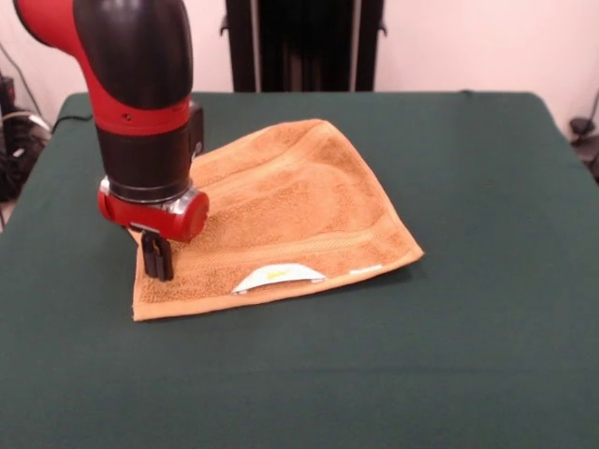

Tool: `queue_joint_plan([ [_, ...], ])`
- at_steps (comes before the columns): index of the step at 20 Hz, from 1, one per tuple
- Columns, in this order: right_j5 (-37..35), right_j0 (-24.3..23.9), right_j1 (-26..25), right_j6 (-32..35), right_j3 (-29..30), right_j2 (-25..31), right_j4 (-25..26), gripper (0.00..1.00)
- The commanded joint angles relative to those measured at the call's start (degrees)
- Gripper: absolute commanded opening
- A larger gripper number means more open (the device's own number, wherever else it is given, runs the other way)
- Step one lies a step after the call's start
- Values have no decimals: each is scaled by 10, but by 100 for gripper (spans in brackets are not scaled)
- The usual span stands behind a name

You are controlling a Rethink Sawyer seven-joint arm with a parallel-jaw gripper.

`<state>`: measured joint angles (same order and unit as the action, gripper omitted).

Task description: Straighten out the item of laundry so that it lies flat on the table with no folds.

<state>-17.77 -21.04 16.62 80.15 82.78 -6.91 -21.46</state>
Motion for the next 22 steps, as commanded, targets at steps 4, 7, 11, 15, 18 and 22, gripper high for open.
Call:
queue_joint_plan([
  [4,35,-9,-65,121,8,76,-11,0],
  [7,44,-26,-75,100,-2,102,-3,0],
  [11,42,-55,-90,57,-18,164,10,0],
  [15,21,-72,-96,22,-32,206,23,0],
  [18,6,-79,-98,14,-37,224,30,0],
  [22,-6,-86,-96,9,-39,241,44,0],
])
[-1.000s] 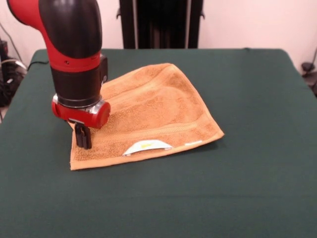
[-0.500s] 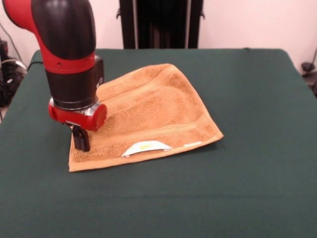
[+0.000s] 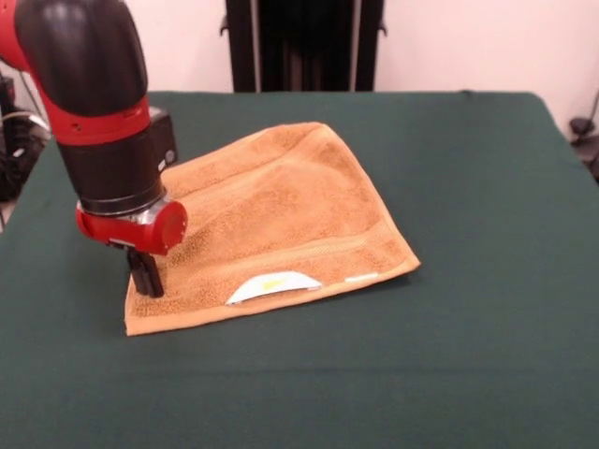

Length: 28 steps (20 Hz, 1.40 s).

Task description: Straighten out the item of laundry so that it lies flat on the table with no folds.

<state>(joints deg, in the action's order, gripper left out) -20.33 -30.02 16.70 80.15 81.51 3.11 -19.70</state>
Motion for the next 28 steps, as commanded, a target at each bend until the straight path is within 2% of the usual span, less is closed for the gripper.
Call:
queue_joint_plan([
  [1,20,2,-96,4,-28,146,33,0],
  [23,-51,-77,-132,-89,-50,286,154,0],
  [28,-60,-82,-134,-72,-51,298,168,0],
])
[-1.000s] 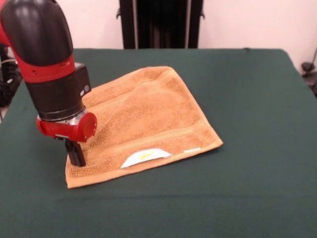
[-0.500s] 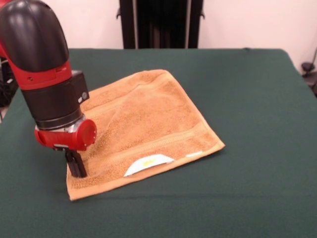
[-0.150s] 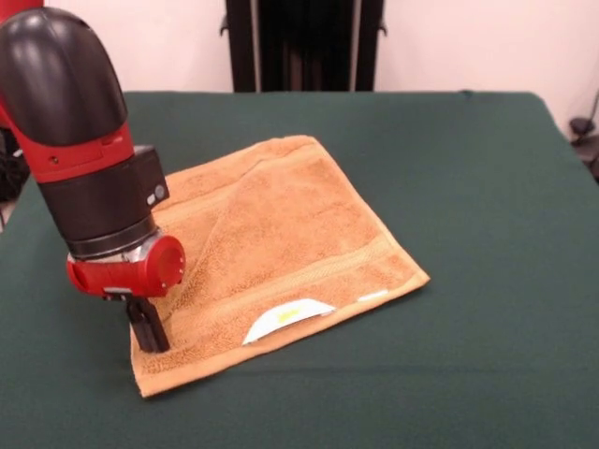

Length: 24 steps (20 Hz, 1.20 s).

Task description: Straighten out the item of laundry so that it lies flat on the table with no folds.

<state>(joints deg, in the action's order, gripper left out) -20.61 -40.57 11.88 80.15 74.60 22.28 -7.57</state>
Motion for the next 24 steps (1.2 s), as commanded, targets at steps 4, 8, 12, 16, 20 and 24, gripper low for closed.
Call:
queue_joint_plan([
  [4,-65,17,-88,-67,21,116,55,0],
  [8,-85,-2,-102,-92,21,147,65,0],
  [12,-83,-3,-100,-84,20,145,80,0],
  [16,-89,-11,-104,-92,17,158,96,0],
  [20,-68,11,-75,-17,24,113,96,0],
  [24,-42,34,-55,52,29,68,83,100],
])
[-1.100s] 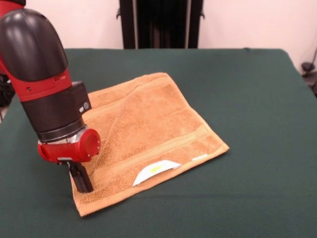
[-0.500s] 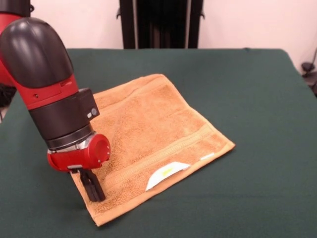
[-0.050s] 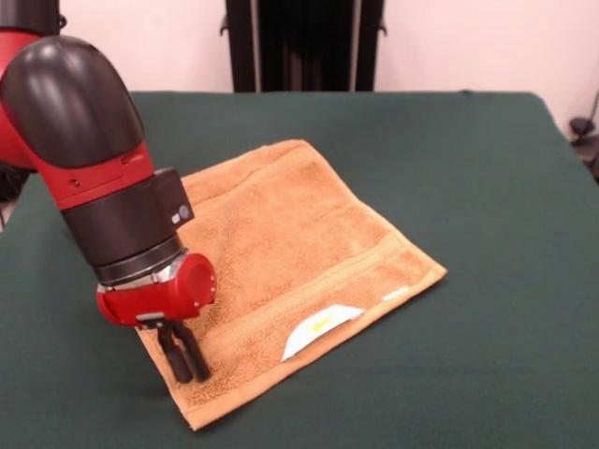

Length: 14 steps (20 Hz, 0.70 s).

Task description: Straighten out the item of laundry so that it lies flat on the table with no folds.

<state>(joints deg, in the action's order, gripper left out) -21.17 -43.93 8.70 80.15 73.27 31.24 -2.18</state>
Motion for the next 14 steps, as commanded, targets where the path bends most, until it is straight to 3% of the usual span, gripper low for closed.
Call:
queue_joint_plan([
  [1,-23,73,-18,69,46,-31,26,100],
  [7,-32,102,4,107,43,-84,12,100],
  [14,-32,105,44,108,71,-110,8,100],
])
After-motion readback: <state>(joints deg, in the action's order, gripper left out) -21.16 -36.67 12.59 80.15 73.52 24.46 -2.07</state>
